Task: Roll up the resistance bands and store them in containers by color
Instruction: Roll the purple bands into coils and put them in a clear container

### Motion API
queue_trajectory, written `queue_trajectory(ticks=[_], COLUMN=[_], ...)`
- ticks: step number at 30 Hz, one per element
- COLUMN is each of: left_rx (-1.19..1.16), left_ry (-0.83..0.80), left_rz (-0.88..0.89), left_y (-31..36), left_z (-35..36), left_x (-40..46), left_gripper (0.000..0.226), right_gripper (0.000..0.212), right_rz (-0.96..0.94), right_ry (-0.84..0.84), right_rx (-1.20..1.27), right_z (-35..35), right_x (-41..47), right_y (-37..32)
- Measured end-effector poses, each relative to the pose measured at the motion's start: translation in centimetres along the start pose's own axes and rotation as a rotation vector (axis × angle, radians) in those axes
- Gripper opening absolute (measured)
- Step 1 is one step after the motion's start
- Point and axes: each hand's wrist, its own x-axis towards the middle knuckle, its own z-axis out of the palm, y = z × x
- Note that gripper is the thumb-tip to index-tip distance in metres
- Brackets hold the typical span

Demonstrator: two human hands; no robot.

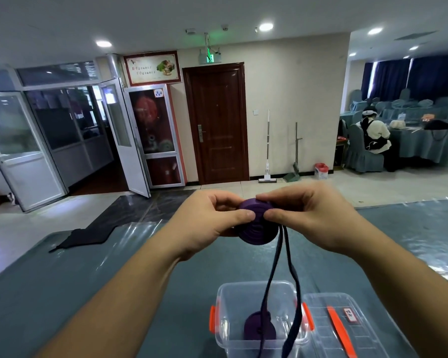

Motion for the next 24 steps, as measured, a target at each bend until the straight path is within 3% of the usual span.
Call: queue_trajectory(ticks=[4, 7, 10, 13, 19, 21, 24], left_rx=[-0.188, -0.341, -0.139, 0.102, -0.208, -0.215, 0.009], left_ry=[0.035, 0.046, 0.002, -0.038, 0.029, 0.026, -0.050], left_rz=[0.016, -0.016, -0.025, 0.017, 0.019, 0.006, 0.002], left_y=[0.0, -0.6, -0.8, -0.2, -0.3, -0.5, -0.3], left_z=[0.2, 0.7, 0.4, 0.0, 0.4, 0.7, 0.5], left_x=[-0.1, -0.1, -0.1, -0.1, -0.1, -0.1, -0.1], left_gripper=[0.025, 0.033, 0.021, 0.024, 0.029, 0.025, 0.025], right_gripper=[0.036, 0.039, 0.035, 0.033, 0.041, 0.038, 0.033], right_rz=[-0.025, -0.037, -0.007, 0.007, -0.027, -0.034, -0.001], right_ry=[0.156, 0.181, 0.082, -0.010, 0.199, 0.182, 0.086], right_rx=[0.193, 0.238, 0.113, -0.027, 0.329, 0.305, 0.096], right_z=[0.7, 0.8, 0.2, -0.2, 0.2, 0.0, -0.3], right_x=[-0.1, -0.4, -0.3, -0.2, -0.5, -0.7, -0.8], right_y=[0.2, 0.6, 0.5, 0.2, 0.6, 0.5, 0.0])
